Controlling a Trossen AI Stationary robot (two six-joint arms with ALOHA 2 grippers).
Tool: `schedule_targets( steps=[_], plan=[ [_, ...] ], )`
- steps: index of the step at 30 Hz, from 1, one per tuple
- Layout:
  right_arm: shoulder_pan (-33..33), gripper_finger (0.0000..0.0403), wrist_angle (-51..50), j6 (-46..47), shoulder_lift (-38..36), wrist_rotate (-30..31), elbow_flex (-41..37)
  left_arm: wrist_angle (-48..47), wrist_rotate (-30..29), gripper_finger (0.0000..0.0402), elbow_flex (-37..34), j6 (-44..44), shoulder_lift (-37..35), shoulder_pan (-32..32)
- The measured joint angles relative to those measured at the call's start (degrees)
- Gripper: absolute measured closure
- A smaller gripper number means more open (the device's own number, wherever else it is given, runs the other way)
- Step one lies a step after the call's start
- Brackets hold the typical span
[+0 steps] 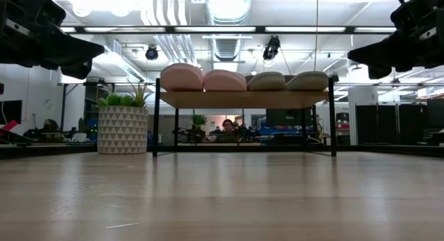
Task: Pick and place slides into the shelf
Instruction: Return to Home Position
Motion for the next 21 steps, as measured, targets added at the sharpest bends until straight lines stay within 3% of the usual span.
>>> schedule_targets(
  steps=[8, 21],
  plan=[
    [0.0, 0.0394, 0.1, -2.7, -0.1, 0.3, 0.0, 0.0, 0.2, 0.0402, 0.0, 1.5, 0.4, 0.0],
    [0.0, 0.0394, 0.1, 3.3, 0.0, 0.5, 0.0, 1.6, 0.0, 0.0402, -0.3, 1.3, 0.5, 0.0]
  ],
)
